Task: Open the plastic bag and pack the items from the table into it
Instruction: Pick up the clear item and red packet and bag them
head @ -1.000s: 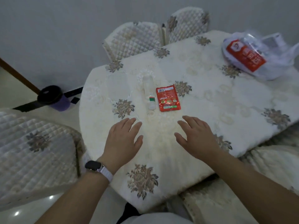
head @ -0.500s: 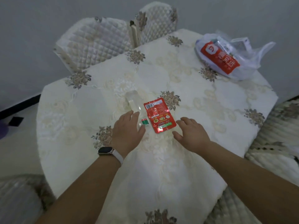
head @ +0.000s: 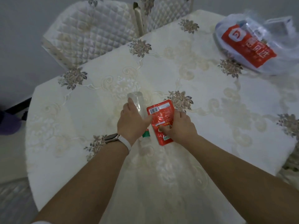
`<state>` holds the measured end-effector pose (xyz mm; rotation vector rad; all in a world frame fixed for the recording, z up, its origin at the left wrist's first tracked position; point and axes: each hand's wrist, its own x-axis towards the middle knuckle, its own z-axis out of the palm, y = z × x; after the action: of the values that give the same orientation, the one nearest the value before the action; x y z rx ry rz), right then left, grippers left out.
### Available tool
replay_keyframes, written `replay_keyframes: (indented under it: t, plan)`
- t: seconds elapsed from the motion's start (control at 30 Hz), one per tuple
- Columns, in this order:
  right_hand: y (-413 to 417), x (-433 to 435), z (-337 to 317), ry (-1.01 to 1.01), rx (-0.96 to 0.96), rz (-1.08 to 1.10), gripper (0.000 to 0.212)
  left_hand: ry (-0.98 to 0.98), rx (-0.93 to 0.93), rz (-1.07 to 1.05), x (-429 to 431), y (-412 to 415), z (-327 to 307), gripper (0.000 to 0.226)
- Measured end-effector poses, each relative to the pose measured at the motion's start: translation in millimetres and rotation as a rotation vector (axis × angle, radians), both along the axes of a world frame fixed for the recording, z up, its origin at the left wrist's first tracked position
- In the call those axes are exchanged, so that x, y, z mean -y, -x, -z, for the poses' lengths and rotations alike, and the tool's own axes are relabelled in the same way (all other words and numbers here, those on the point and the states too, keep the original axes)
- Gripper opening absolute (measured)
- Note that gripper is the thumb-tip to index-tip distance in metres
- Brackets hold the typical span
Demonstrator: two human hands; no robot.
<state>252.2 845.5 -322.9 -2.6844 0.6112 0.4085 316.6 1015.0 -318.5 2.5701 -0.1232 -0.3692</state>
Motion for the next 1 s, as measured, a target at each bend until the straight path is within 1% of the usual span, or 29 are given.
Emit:
replay_keyframes:
  t: [0.1, 0.23, 0.3, 0.33, 0.4, 0.43, 0.5, 0.53, 0.57, 0.63, 0.67, 0.73, 0.83, 1.0]
  plan:
    - [-5.7, -0.5, 8.2, -0.012, 0.057, 0.005, 0.096, -0.020, -0.027, 0.043, 5.3, -6.0, 3.1, 0.100]
    - [-12.0, 4.4, 12.2, -0.073, 0.080, -0.006, 0.110, -0.075, 0.015, 0.036, 6.7, -8.2, 10.6, 0.076]
    - [-13.7, 5.9, 14.6, -0.159, 0.103, 0.040, 0.112, -0.090, 0.019, 0.008, 8.0, -7.8, 11.9, 0.069]
    - [-14.6, 7.2, 17.8, -0.239, 0.130, 0.104, 0.108, -0.094, 0.018, -0.003, 8.4, -7.6, 11.7, 0.067]
    - [-13.8, 10.6, 19.7, -0.414, 0.161, 0.230, 0.090, -0.101, 0.021, -0.012, 8.6, -5.0, 11.0, 0.065]
    - [-12.0, 13.2, 20.6, -0.473, 0.167, 0.257, 0.075, -0.104, 0.023, -0.012, 8.5, -2.0, 10.1, 0.064]
    - [-4.9, 17.9, 18.1, -0.533, 0.145, 0.259, 0.036, -0.091, 0.013, -0.017, 7.9, 7.3, 7.8, 0.059]
    - [0.0, 19.7, 16.4, -0.564, 0.127, 0.273, 0.024, -0.071, 0.000, -0.025, 6.8, 13.9, 6.3, 0.055]
    - [5.3, 21.0, 14.8, -0.595, 0.121, 0.297, 0.018, -0.042, -0.015, -0.042, 5.1, 21.1, 4.4, 0.050]
    - [17.1, 22.6, 11.9, -0.659, 0.132, 0.343, 0.016, 0.013, -0.045, -0.096, -0.5, 37.6, -1.6, 0.041]
    - [22.3, 22.4, 9.5, -0.695, 0.142, 0.355, 0.014, 0.029, -0.055, -0.124, -4.5, 46.5, -5.8, 0.040]
    - [32.8, 21.0, 2.6, -0.762, 0.146, 0.367, 0.014, 0.057, -0.058, -0.160, -14.1, 66.7, -14.5, 0.044]
    - [49.2, 15.0, -13.0, -0.866, 0.177, 0.405, 0.022, 0.087, -0.029, -0.173, -30.5, 99.1, -28.8, 0.047]
    - [87.6, 4.2, -46.9, -0.945, 0.274, 0.524, 0.010, 0.143, 0.021, -0.160, -55.0, 131.7, -50.8, 0.047]
